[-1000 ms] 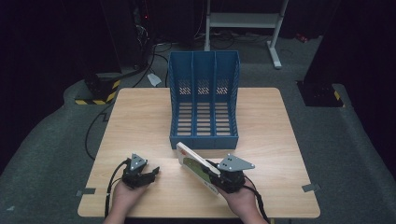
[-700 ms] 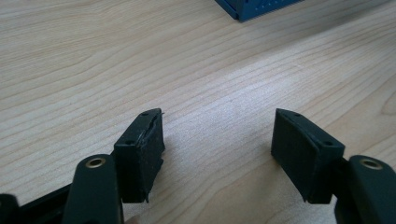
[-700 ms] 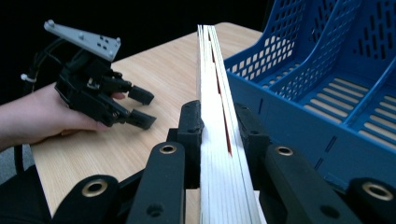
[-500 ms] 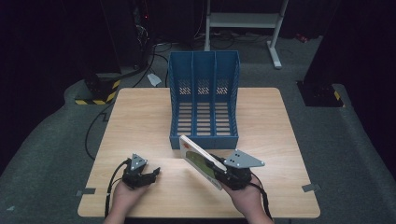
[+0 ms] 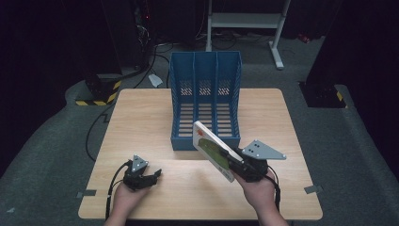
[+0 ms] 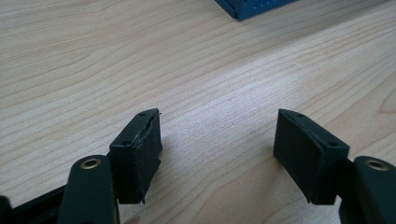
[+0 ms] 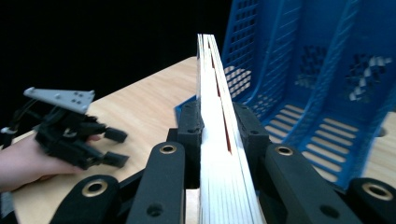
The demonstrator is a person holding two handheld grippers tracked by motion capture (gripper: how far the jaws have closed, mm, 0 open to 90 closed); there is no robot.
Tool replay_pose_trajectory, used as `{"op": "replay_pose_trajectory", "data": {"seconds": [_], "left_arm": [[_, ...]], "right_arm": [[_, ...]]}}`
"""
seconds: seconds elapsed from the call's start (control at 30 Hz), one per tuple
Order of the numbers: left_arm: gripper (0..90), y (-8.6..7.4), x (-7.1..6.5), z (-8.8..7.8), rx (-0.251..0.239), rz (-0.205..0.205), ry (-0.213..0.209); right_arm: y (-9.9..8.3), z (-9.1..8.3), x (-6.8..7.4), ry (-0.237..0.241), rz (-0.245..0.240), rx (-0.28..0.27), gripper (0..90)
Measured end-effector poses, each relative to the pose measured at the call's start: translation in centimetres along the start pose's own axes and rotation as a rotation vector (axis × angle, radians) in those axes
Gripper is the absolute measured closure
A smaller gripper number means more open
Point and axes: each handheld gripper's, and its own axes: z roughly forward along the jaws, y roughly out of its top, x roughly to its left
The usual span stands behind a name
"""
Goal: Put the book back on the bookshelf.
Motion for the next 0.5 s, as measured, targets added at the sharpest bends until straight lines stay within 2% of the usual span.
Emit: {"op": "replay_pose_trajectory", "data": {"seconds": [0.27, 0.5], "left_arm": [[32.0, 0.0, 0.0, 0.0, 0.0, 0.0, 0.0], [31.9, 0.0, 0.0, 0.0, 0.002, -0.001, 0.0]], "right_arm": [[1.0, -0.1, -1.2, -0.057, -0.009, -0.003, 75.8], [1.6, -0.1, -2.5, -0.105, 0.004, -0.002, 75.9]]}}
